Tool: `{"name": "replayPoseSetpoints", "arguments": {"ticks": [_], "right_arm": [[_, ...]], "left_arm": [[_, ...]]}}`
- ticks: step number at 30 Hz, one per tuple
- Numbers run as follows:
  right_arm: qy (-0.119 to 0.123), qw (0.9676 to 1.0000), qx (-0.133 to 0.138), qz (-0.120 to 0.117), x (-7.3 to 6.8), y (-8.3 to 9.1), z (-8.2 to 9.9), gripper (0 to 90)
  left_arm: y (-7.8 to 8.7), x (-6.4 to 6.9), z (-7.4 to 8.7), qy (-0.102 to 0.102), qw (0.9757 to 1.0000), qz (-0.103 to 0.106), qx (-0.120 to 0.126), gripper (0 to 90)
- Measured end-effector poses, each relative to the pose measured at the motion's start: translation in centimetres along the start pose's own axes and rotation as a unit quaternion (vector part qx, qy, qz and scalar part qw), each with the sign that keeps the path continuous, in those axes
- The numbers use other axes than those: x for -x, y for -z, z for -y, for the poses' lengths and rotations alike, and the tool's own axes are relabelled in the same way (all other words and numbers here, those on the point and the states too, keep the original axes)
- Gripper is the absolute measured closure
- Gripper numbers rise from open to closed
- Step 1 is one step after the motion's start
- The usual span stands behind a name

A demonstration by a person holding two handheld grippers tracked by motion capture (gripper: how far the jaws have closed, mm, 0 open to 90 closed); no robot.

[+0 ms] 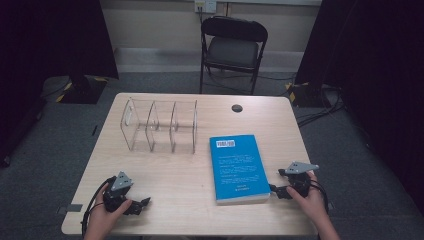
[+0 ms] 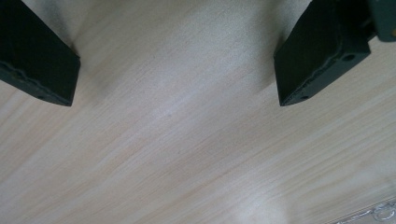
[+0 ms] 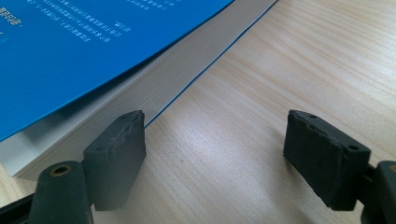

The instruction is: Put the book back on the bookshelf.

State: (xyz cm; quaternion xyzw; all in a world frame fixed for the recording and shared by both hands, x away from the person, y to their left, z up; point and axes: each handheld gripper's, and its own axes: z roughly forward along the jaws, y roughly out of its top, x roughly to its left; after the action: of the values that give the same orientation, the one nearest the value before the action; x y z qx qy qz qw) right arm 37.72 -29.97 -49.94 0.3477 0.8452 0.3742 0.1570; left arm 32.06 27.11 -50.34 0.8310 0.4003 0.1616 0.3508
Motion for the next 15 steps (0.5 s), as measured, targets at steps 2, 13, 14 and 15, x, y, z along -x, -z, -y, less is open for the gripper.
{"name": "replayPoseSetpoints", "arguments": {"ticks": [2, 13, 14, 15], "right_arm": [[0.0, 1.0, 0.0, 0.0, 0.0, -0.01, 0.0, 20.5], [0.0, 1.0, 0.0, -0.001, 0.0, -0.01, 0.0, 20.5], [0.0, 1.0, 0.0, 0.0, 0.0, -0.01, 0.0, 20.5], [0.001, 1.0, 0.0, 0.001, -0.02, 0.02, 0.01, 19.9]], "left_arm": [[0.0, 0.0, 0.0, 0.0, 1.0, 0.0, 0.0, 0.0], [-0.02, 0.09, -0.02, 0.006, 1.0, -0.002, 0.002, 0.0], [-0.02, 0.08, -0.07, 0.004, 1.0, -0.001, 0.0, 0.0], [0.03, 0.06, -0.16, 0.002, 1.0, -0.002, -0.005, 0.1]]}}
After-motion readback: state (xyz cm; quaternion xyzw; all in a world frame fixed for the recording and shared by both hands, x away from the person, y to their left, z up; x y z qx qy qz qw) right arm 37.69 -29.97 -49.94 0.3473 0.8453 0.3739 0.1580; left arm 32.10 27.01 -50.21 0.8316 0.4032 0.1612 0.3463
